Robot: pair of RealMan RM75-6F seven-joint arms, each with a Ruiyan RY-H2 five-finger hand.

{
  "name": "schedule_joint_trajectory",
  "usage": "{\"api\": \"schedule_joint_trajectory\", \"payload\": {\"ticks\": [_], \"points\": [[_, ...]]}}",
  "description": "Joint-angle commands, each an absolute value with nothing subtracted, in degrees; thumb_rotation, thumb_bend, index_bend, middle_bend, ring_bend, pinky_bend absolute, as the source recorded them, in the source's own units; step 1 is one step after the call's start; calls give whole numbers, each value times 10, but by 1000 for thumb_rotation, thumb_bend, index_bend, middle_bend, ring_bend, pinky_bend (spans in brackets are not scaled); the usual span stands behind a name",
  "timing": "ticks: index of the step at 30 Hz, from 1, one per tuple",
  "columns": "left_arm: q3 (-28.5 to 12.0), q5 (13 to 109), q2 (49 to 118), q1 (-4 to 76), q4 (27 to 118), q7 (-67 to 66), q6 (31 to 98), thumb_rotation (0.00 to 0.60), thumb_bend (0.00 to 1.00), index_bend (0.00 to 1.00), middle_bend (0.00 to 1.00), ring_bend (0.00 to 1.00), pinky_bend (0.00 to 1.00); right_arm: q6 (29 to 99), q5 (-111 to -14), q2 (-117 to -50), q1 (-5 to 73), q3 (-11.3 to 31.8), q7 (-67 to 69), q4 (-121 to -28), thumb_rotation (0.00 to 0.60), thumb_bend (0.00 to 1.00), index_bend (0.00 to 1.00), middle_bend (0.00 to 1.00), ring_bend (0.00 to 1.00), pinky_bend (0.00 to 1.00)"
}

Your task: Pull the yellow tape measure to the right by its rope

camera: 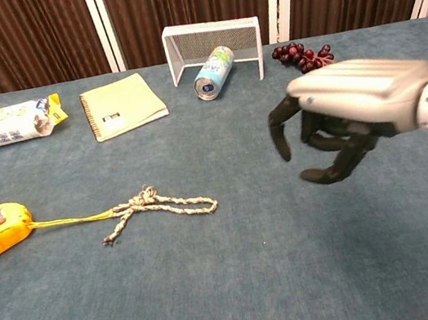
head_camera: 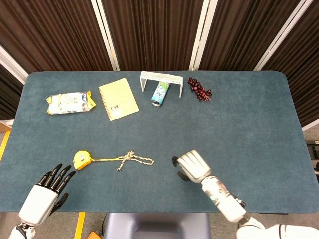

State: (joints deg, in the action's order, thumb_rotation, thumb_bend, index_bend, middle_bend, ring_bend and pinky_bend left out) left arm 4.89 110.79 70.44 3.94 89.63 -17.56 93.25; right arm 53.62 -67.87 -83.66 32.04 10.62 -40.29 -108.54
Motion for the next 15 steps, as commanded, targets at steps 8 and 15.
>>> {"api": "schedule_joint_trajectory", "payload": {"ticks": [8,15], "points": [[52,1115,702,38,896,-171,939,600,368,144,105,65,289,556,-579,-926,385,103,-476,-1006,600,423,553,1000,976,1000],[57,1125,701,39,893,-171,939,600,368,144,105,66,289,544,-548,-966,414,100,-463,-963,600,423,543,1000,976,1000]]}}
